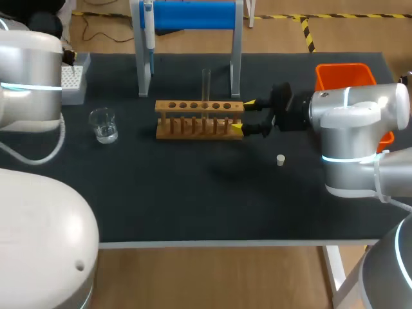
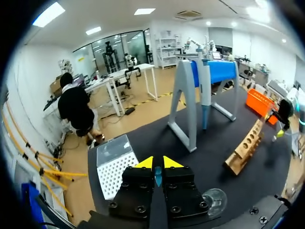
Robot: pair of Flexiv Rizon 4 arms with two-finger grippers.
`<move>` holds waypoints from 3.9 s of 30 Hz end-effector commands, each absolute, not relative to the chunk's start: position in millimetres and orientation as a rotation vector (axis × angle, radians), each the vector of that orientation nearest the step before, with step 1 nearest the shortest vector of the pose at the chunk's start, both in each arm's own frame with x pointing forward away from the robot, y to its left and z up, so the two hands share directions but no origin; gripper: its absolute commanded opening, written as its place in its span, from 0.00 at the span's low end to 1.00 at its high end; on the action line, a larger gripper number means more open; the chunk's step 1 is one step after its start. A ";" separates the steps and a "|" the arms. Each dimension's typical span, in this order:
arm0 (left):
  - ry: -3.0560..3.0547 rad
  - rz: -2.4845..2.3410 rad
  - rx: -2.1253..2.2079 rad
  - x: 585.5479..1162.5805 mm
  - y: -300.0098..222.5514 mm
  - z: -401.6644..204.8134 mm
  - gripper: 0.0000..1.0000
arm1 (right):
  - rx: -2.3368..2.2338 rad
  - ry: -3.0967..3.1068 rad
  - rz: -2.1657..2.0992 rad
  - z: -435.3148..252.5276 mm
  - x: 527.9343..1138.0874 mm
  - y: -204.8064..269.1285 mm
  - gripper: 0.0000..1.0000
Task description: Invert the test tube, pick up the pipette, mount the tip to pipette, aspirate from beaker and dispense into the tube, eject the tip, return the pipette, and cap with the stopper.
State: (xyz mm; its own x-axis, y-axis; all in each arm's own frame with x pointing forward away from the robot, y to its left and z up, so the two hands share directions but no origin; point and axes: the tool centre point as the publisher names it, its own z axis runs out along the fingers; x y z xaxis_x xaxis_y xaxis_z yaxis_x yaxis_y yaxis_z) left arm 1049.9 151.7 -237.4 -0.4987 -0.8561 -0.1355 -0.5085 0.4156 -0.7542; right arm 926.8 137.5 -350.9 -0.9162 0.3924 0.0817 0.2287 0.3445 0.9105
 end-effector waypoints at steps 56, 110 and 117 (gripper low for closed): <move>2.765 -1.102 -0.348 901.5 -121.0 -182.6 0.00 | 0.570 2.447 1.621 -351.3 926.8 137.1 1.00; 2.795 -1.160 -0.325 856.9 -172.5 -173.2 0.00 | -0.098 2.118 2.063 -266.6 832.3 159.8 1.00; 2.791 -1.176 -0.336 844.1 -181.0 -176.1 0.00 | -0.098 2.118 2.063 -266.6 832.3 159.8 1.00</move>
State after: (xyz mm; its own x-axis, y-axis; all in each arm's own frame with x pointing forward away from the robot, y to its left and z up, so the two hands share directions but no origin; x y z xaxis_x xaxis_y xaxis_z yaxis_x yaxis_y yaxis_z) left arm 847.7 -179.6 -173.2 -0.9721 -0.2346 0.0017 -0.1662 0.6838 -0.7105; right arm 833.0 159.9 -266.3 -0.9813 0.0784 -0.1756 -0.1734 0.0335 0.9843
